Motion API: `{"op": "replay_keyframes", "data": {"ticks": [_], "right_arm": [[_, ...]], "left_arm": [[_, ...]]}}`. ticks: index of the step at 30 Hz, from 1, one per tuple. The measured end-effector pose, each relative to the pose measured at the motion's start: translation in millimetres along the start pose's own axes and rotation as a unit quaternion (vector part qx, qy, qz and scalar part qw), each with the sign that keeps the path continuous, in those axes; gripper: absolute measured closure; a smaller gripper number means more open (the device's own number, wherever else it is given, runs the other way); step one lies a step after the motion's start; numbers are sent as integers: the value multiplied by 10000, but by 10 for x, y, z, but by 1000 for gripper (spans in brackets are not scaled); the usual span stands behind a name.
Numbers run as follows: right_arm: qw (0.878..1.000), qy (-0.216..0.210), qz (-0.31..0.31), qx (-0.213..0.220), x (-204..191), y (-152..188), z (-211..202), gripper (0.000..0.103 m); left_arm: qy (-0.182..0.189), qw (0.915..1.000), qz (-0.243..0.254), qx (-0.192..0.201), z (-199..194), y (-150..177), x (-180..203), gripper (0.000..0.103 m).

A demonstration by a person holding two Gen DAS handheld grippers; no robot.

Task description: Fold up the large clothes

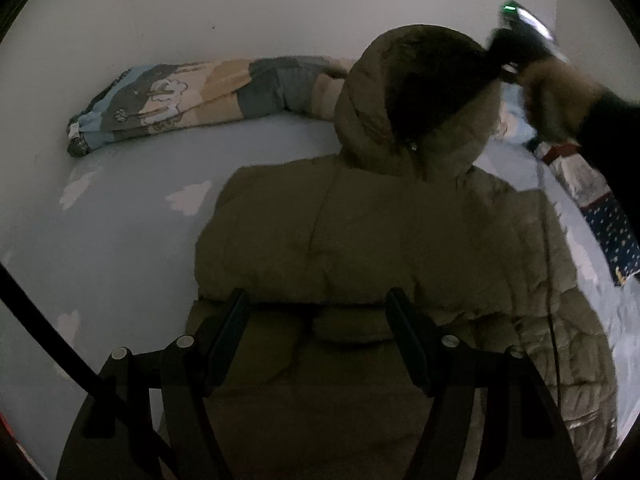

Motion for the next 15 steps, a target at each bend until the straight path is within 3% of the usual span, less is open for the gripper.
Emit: {"op": "replay_keyframes", "data": {"ticks": [5, 9, 12, 15], "right_arm": [[9981, -562, -136, 227, 156, 502, -1116, 98], [9965, -658, -397, 332, 313, 1370, -1822, 98], [9974, -306, -626, 207, 521, 2066, -1877, 98], [9987, 42, -511, -63, 800, 2546, -1585, 98]], "left_arm": [[-113, 9996, -110, 224, -182, -74, -105, 34], [-212, 9987, -260, 385, -290, -144, -229, 34], [-364, 9971, -431, 509, -351, -202, -365, 34], [-445, 9958, -574, 553, -391, -218, -467, 34]]}}
Point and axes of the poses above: each gripper's, at about its wrist camera, not at the fingertips, and z roughly the way its jaws point, x to its right, y to its underside, the point moved 6 cm from there along z, roughly the way its jaws point, and after that the axes turned 6 degrees about z, right-handed, at the moved point
